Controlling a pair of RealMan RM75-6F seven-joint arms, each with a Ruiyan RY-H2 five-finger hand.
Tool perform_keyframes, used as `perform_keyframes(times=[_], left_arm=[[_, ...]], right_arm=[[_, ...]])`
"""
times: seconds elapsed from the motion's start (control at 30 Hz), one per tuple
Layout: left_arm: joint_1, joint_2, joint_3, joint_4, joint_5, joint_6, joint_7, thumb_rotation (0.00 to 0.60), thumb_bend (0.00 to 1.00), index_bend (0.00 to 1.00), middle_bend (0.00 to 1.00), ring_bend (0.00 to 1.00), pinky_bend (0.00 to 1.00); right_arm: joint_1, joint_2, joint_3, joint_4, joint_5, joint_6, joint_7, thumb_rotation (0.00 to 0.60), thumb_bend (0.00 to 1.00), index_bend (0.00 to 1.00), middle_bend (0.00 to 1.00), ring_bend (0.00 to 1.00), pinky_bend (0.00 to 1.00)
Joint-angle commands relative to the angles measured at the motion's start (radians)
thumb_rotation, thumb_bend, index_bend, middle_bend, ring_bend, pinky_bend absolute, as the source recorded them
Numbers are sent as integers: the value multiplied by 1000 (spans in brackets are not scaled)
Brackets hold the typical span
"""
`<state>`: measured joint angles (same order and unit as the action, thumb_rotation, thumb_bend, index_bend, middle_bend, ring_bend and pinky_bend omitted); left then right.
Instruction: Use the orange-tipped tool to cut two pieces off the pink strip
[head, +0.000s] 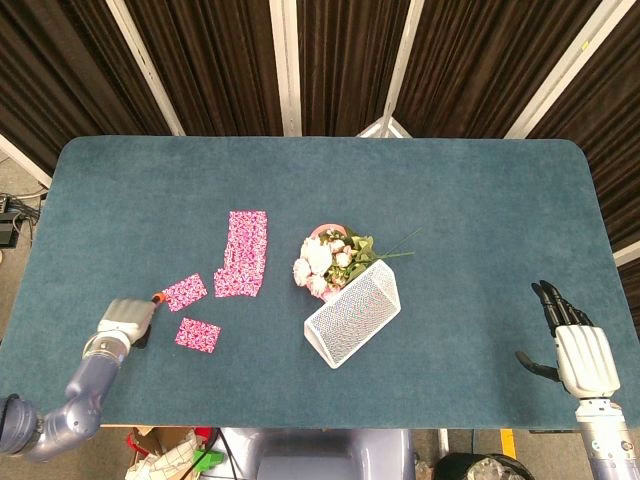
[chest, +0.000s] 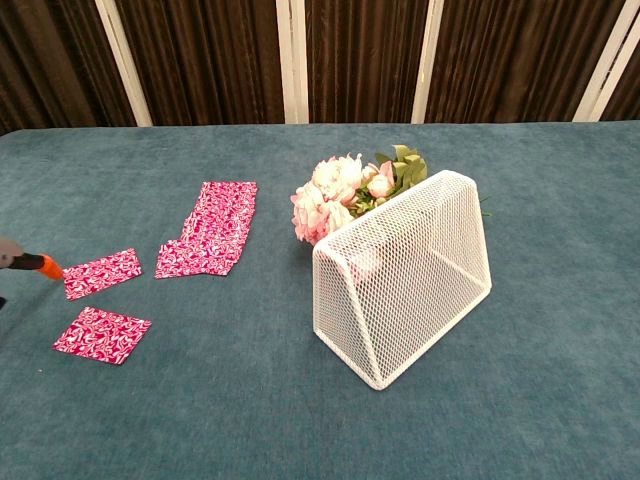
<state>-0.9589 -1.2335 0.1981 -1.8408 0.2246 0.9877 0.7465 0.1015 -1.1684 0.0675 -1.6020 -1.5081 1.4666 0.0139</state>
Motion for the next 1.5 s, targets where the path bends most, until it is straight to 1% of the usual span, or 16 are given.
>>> perform_keyframes(times=[0.03, 0.27, 0.43, 0.5, 0.53, 0.6, 0.63, 0.7, 0.77, 0.83, 0.9, 1.03, 1.1, 1.17, 1.27, 1.5], left_arm=[[16, 19, 6, 1, 14, -2, -18, 600, 902, 0, 845, 728, 641], [59, 82, -12, -19, 115, -16, -94, 600, 902, 0, 845, 728, 641], [121, 156, -38, -76, 287, 18, -196, 600, 902, 0, 841, 724, 641], [149, 178, -40, -100, 349, 41, -228, 600, 879, 0, 812, 697, 637], [169, 192, -41, -116, 391, 60, -251, 600, 833, 0, 772, 655, 629], [212, 215, -37, -143, 469, 100, -295, 600, 675, 0, 647, 534, 600], [243, 227, -33, -156, 523, 129, -326, 600, 623, 0, 595, 493, 582], [288, 238, -23, -165, 594, 172, -366, 600, 513, 0, 432, 385, 470], [340, 249, -9, -169, 657, 228, -403, 600, 468, 0, 295, 297, 325], [398, 252, 7, -165, 721, 304, -428, 600, 456, 0, 173, 210, 214], [469, 238, 21, -144, 809, 401, -457, 600, 454, 0, 97, 153, 177], [595, 195, 34, -73, 960, 564, -532, 600, 454, 0, 62, 95, 132], [632, 181, 33, -45, 994, 610, -551, 600, 449, 0, 27, 17, 82], [679, 159, 30, -3, 1029, 662, -562, 600, 436, 0, 4, 0, 67], [718, 134, 25, 49, 1073, 686, -577, 600, 410, 0, 0, 0, 54], [745, 129, 8, 101, 1143, 663, -625, 600, 378, 0, 0, 0, 48]], right_arm=[[0, 0, -1, 0, -1, -1, 0, 600, 185, 0, 95, 206, 314], [2, -3, -2, -3, -2, -5, -9, 600, 185, 0, 94, 206, 314], [3, -5, -3, -2, 0, -8, -12, 600, 185, 0, 94, 206, 314], [3, -6, -4, -1, -1, -7, -11, 600, 185, 0, 94, 206, 314], [3, -6, -3, -2, -2, -6, -12, 600, 185, 0, 94, 206, 314], [3, -5, -3, -3, -2, -6, -12, 600, 185, 0, 95, 206, 314], [3, -6, -3, -3, -3, -6, -13, 600, 185, 0, 95, 206, 314], [3, -7, -3, -3, -2, -5, -15, 600, 186, 0, 95, 206, 314], [3, -8, -3, -3, -2, -3, -18, 600, 185, 0, 94, 206, 314], [1, -9, -2, -3, -5, 3, -22, 600, 185, 0, 95, 206, 315], [0, -13, -1, -4, -6, 9, -31, 600, 185, 0, 95, 206, 314], [-2, -15, 1, -4, -8, 17, -37, 600, 185, 0, 94, 206, 314], [-3, -16, 2, -3, -9, 19, -40, 600, 186, 0, 94, 200, 314], [-4, -17, 3, -1, -11, 25, -42, 600, 185, 0, 94, 185, 312], [-6, -22, 4, 4, -16, 35, -48, 600, 185, 0, 88, 161, 297], [-14, -19, 8, 0, -14, 52, -73, 600, 185, 0, 83, 153, 289]])
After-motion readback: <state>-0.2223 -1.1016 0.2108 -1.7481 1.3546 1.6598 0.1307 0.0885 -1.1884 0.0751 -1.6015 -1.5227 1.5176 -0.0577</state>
